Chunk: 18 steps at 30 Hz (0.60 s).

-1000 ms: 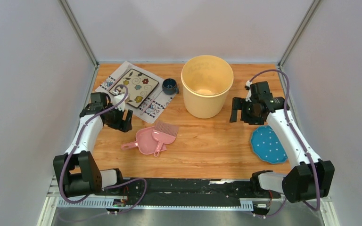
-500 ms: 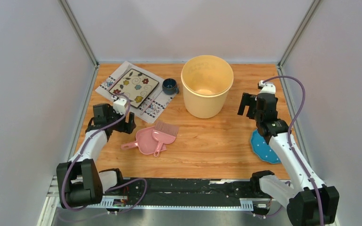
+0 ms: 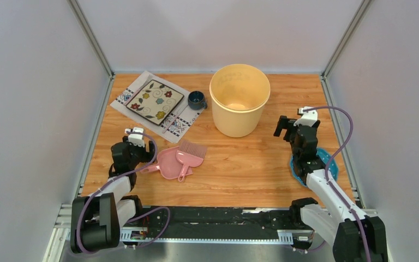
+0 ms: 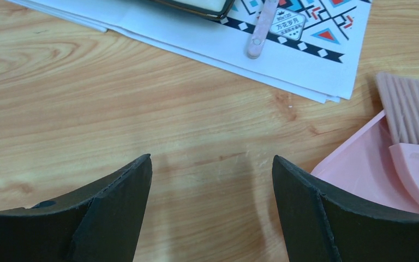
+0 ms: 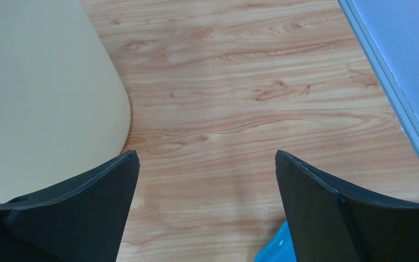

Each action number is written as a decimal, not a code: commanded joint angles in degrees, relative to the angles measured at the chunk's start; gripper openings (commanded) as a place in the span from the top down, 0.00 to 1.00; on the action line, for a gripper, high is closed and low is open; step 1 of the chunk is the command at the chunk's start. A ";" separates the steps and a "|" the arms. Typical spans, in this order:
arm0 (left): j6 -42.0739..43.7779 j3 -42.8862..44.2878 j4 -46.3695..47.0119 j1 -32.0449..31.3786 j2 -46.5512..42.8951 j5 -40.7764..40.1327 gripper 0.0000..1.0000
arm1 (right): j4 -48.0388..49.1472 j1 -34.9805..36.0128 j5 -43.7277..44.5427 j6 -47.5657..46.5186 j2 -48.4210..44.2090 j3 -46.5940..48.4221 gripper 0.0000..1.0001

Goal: Sweep away the paper scraps from the table

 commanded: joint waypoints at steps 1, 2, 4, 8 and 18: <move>-2.39 -4.65 15.41 0.45 -0.85 -3.53 0.12 | 13.47 -0.35 0.70 -1.63 -0.59 -4.10 0.00; -2.83 -6.75 16.83 0.45 -0.94 -3.79 0.12 | 14.79 -0.27 0.88 -1.71 -0.33 -4.81 0.00; -3.45 -8.61 20.51 0.45 -1.12 -3.88 0.12 | 18.31 -0.35 0.88 -1.63 -0.15 -7.27 0.00; -3.28 -12.92 22.13 0.45 -1.90 -0.98 0.12 | 26.47 -0.35 2.20 -1.54 0.38 -12.54 0.00; -4.60 -19.24 27.90 0.45 0.19 5.80 0.12 | 31.75 -0.97 7.64 -4.18 1.43 -16.06 0.00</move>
